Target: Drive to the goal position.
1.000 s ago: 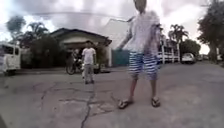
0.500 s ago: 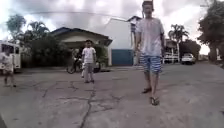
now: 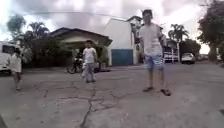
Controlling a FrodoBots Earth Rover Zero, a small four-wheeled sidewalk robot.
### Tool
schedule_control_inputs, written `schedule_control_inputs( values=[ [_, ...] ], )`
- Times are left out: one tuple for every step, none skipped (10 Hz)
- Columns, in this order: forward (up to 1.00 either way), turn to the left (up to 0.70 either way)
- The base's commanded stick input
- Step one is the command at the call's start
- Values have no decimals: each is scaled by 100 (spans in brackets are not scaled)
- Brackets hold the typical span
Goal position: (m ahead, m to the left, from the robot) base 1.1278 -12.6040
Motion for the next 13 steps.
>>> schedule_control_inputs(
  values=[
    [16, -28],
    [70, -35],
    [70, -35],
    [70, -35],
    [70, -35],
    [70, -35],
    [70, -35],
    [70, -35],
    [70, -35],
    [70, -35],
    [70, -35],
    [70, -35],
    [70, -35]
  ],
)
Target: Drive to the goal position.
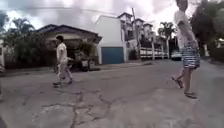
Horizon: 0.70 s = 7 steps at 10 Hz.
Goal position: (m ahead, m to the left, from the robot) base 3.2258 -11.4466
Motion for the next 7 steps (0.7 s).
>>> schedule_control_inputs(
  values=[
    [70, -35],
    [70, -35],
    [70, -35],
    [70, -35],
    [70, -35],
    [70, -35],
    [70, -35]
  ],
)
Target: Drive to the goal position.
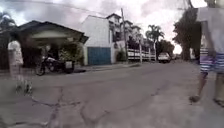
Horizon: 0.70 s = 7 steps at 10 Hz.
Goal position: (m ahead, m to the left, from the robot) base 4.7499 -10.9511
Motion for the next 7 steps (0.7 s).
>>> schedule_control_inputs(
  values=[
    [70, -35],
    [70, -35],
    [70, -34],
    [70, -34],
    [70, -34],
    [70, -34],
    [70, -34]
  ],
)
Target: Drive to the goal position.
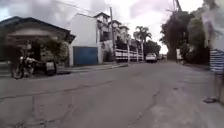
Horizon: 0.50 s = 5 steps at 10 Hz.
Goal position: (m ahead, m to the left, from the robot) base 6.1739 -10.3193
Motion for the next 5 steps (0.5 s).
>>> schedule_control_inputs(
  values=[
    [70, -34],
    [70, -34],
    [70, -34],
    [70, -34],
    [70, -34]
  ],
)
